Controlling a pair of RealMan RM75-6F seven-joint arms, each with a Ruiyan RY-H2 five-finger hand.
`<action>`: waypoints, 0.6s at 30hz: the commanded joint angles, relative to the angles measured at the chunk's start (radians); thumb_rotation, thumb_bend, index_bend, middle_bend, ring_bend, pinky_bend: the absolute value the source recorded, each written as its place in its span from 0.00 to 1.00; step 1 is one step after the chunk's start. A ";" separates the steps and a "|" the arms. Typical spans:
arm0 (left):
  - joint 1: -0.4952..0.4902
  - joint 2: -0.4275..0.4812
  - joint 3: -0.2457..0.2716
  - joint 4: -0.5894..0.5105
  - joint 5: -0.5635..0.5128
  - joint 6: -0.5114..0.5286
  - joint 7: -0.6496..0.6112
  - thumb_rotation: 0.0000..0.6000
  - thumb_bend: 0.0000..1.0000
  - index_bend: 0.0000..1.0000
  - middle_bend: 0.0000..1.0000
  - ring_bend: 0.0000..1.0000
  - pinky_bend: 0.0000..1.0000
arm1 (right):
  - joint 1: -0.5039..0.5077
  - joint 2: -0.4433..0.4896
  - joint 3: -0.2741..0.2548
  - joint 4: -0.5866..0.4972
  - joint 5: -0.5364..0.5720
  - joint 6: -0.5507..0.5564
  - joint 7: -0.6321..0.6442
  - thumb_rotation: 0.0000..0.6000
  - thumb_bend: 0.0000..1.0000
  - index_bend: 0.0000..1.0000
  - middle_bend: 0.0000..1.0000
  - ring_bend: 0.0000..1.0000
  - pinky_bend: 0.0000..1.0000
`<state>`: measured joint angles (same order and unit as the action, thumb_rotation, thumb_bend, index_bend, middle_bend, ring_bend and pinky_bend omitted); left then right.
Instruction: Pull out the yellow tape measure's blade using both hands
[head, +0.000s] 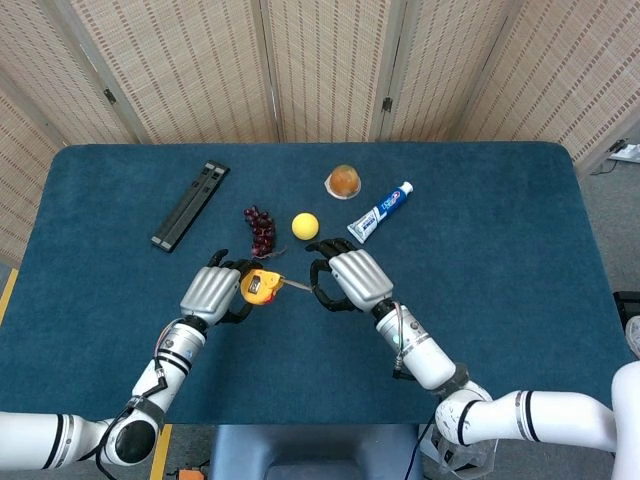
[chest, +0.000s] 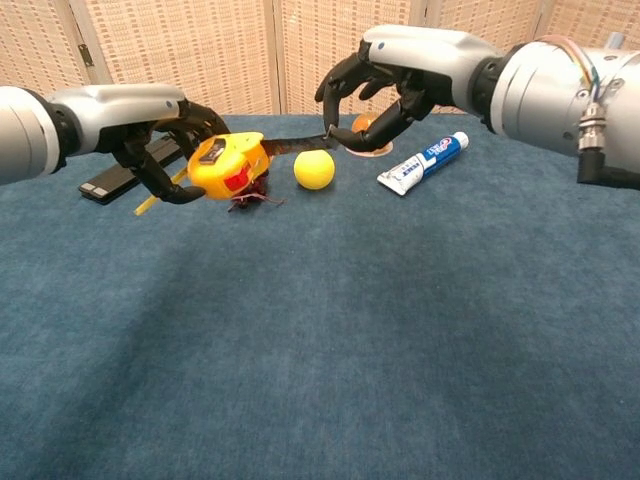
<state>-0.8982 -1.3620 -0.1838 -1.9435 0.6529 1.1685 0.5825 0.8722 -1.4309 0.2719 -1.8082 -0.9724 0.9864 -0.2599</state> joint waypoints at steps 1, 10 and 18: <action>0.009 0.001 0.016 0.026 0.013 -0.009 -0.005 1.00 0.44 0.43 0.38 0.28 0.08 | -0.024 0.042 -0.008 -0.033 -0.016 0.008 0.017 1.00 0.49 0.59 0.21 0.14 0.12; 0.043 0.016 0.046 0.121 0.039 -0.063 -0.058 1.00 0.44 0.44 0.38 0.27 0.08 | -0.126 0.219 -0.038 -0.131 -0.100 0.011 0.147 1.00 0.49 0.59 0.21 0.14 0.12; 0.061 0.007 0.058 0.204 0.048 -0.092 -0.080 1.00 0.44 0.44 0.38 0.27 0.08 | -0.247 0.401 -0.070 -0.201 -0.277 0.035 0.367 1.00 0.49 0.59 0.21 0.14 0.12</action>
<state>-0.8408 -1.3510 -0.1279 -1.7505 0.7014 1.0814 0.5050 0.6669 -1.0845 0.2179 -1.9833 -1.1946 1.0108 0.0475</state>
